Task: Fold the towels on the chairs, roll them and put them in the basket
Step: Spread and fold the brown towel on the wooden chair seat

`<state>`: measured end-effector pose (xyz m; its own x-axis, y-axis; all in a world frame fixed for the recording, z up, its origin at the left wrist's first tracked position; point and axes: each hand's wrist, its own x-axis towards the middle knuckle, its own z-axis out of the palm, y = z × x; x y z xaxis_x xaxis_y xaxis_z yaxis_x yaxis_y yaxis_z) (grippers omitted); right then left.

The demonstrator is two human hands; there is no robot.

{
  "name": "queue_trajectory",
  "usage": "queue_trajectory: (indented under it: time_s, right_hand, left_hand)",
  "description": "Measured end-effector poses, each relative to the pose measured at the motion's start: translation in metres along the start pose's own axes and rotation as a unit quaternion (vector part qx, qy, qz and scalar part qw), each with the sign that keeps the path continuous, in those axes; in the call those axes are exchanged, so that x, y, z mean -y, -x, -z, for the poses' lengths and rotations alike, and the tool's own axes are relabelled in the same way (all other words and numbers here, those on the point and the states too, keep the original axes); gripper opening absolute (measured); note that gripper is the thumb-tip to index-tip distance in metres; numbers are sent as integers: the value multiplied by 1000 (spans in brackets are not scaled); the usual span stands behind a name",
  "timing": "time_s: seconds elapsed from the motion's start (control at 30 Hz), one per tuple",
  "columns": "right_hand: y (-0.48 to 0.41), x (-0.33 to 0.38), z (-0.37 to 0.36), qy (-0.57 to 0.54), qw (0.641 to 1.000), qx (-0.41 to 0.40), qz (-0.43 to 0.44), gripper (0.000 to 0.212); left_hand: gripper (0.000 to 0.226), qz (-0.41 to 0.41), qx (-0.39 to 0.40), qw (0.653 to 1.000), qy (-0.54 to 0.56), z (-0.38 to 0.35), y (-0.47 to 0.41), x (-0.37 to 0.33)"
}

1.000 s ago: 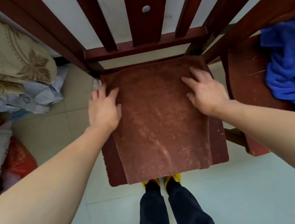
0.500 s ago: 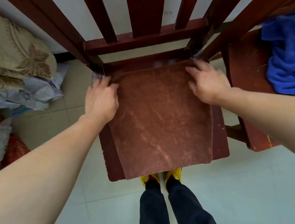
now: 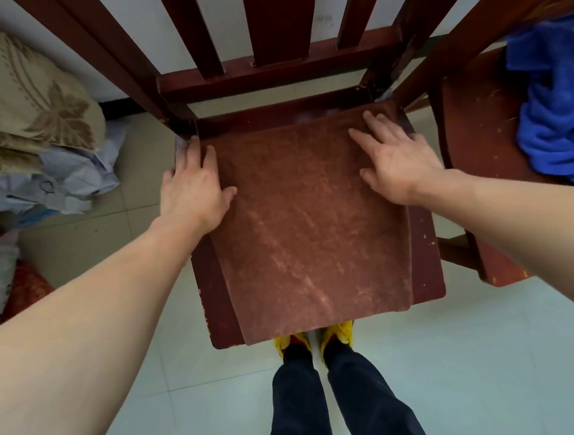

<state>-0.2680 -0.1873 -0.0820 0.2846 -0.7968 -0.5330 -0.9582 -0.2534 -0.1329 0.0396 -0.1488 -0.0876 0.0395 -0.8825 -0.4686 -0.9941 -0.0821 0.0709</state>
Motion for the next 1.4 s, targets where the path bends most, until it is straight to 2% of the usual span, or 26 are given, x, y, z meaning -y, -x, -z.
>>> queue_trajectory:
  time_s: [0.07,0.13,0.2,0.27,0.33,0.4,0.43,0.5,0.6,0.7,0.77,0.93,1.1,1.17,1.2,1.27,1.33,1.4]
  right_hand:
    - [7,1,6,-44,997,-52,-29,62]
    - [26,2,8,-117,981,-135,-80,46]
    - [52,1,-3,-193,955,-154,-166,31]
    - [83,0,-20,-263,920,-116,-268,25]
    - [113,1,-42,-315,883,-47,-345,34]
    - [136,4,-63,-341,854,16,-393,37]
    - [144,7,-73,-352,843,31,-407,30]
    - [151,13,-85,-378,828,36,-412,27]
    - [152,18,-92,-420,814,-13,-402,33]
    - [160,18,-95,-501,771,-63,-388,31]
    - [163,16,-94,-539,751,-65,-376,36]
    - [159,0,-87,-559,743,-60,-362,38]
    - [157,-15,-84,-470,789,-46,-393,29]
    - [154,-17,-78,-397,826,-33,-400,21]
    - [150,-15,-72,-351,852,-44,-385,16]
    - [141,-9,-59,-257,911,-96,-309,12]
    - [127,1,-49,-197,951,-139,-193,29]
    - [110,13,-41,-167,972,-122,-109,48]
  left_hand:
    - [61,39,-39,998,34,6,9,-3]
    - [44,104,-76,985,114,7,32,-9]
    - [31,188,-50,961,195,-4,61,-16]
    - [26,269,8,929,255,-20,94,-22]
    - [29,344,67,889,295,-40,123,-25]
    - [35,396,104,856,315,-59,148,-28]
    - [37,414,111,843,324,-67,157,-30]
    - [40,442,107,818,353,-78,165,-33]
    - [49,467,73,793,385,-82,164,-34]
    - [40,458,62,797,389,-83,163,-33]
    - [39,453,62,795,399,-81,161,-34]
    - [38,451,18,791,414,-82,163,-31]
    - [34,441,-9,786,432,-86,170,-23]
    - [29,440,-5,780,446,-80,166,-20]
    - [30,432,-10,789,437,-76,162,-18]
    - [37,367,-35,857,360,-66,153,-15]
    - [35,240,-73,936,247,-55,140,-14]
    - [41,100,-79,978,167,-44,123,-14]
